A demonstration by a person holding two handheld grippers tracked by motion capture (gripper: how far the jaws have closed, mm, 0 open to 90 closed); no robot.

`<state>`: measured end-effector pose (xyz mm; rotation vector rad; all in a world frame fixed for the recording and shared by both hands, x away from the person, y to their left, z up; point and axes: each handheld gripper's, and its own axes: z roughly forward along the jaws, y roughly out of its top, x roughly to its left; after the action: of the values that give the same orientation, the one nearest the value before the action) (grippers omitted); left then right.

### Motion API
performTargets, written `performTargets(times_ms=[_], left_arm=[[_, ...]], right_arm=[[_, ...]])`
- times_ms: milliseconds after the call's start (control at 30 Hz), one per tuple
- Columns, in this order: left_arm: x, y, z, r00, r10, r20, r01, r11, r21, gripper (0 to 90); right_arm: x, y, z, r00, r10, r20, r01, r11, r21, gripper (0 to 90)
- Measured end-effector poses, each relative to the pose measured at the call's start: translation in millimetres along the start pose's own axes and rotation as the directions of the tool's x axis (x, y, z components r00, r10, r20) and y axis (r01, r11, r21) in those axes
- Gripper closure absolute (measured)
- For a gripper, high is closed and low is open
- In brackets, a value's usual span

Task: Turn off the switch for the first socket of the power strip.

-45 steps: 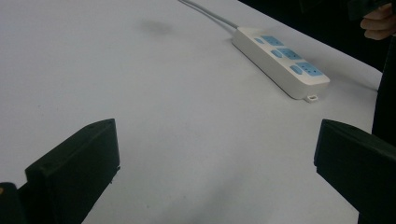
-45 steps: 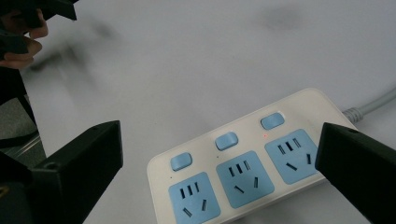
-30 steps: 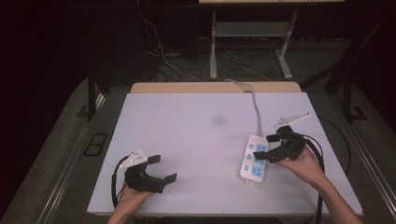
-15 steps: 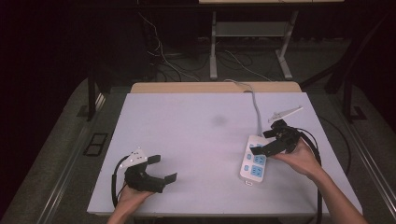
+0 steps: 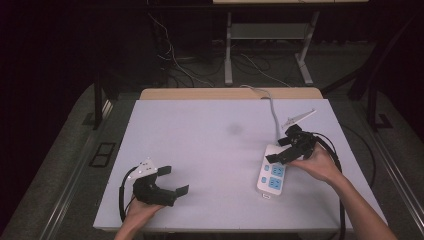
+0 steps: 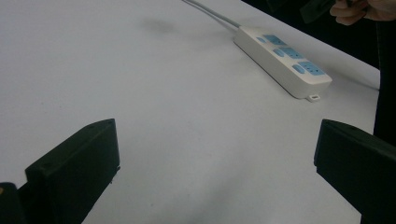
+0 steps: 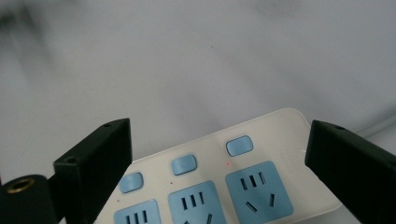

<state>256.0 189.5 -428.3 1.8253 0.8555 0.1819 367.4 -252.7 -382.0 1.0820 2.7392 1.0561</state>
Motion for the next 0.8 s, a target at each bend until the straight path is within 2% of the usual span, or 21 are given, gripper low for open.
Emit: performTargets(times_ms=[33, 100, 300, 433, 467, 500, 533, 567, 800], left_arm=[[0.0, 0.0, 0.1, 1.0000, 0.001, 0.000, -0.001, 1.0000, 0.001, 0.0], [0.1, -0.1, 0.2, 1.0000, 0.002, 0.000, -0.002, 1.0000, 0.003, 0.0], [1.4, -0.6, 0.4, 1.0000, -0.001, 0.000, 0.001, 1.0000, 0.003, 0.0], [2.4, -0.7, -0.3, 1.0000, -0.004, -0.003, 0.004, 1.0000, 0.003, 0.0], [2.4, -0.7, -0.3, 1.0000, -0.004, -0.003, 0.004, 1.0000, 0.003, 0.0], [2.4, -0.8, -0.3, 1.0000, -0.004, -0.003, 0.004, 1.0000, 0.003, 0.0], [2.4, -0.8, -0.2, 1.0000, -0.004, -0.003, 0.004, 1.0000, 0.004, 0.0], [2.3, -0.8, 0.0, 1.0000, -0.004, -0.003, 0.004, 1.0000, 0.004, 0.0], [2.6, -0.9, 0.2, 1.0000, -0.003, -0.004, 0.003, 1.0000, 0.005, 0.0]], right_arm=[[-0.6, 0.3, 0.6, 1.0000, -0.008, -0.001, 0.008, 1.000, 0.005, 15.3], [-2.5, 0.7, 2.0, 0.9999, -0.009, -0.009, 0.009, 1.000, 0.007, 16.5], [-6.8, 0.8, 3.8, 0.9994, -0.016, -0.031, 0.016, 1.000, 0.008, 30.4], [-8.9, 0.7, 3.5, 0.9986, -0.011, -0.051, 0.012, 1.000, 0.008, 40.8], [-10.5, 0.5, 3.6, 0.9982, -0.006, -0.060, 0.006, 1.000, 0.006, 45.7], [-10.5, 0.5, 3.6, 0.9982, -0.006, -0.060, 0.006, 1.000, 0.006, 45.7], [-12.0, 0.0, 3.9, 0.9983, -0.002, -0.058, 0.002, 1.000, 0.010, 50.8], [-12.0, 0.0, 3.9, 0.9983, -0.002, -0.058, 0.002, 1.000, 0.010, 50.8], [-15.7, -0.7, 4.7, 0.9965, -0.003, -0.084, 0.004, 1.000, 0.006, 71.1]])
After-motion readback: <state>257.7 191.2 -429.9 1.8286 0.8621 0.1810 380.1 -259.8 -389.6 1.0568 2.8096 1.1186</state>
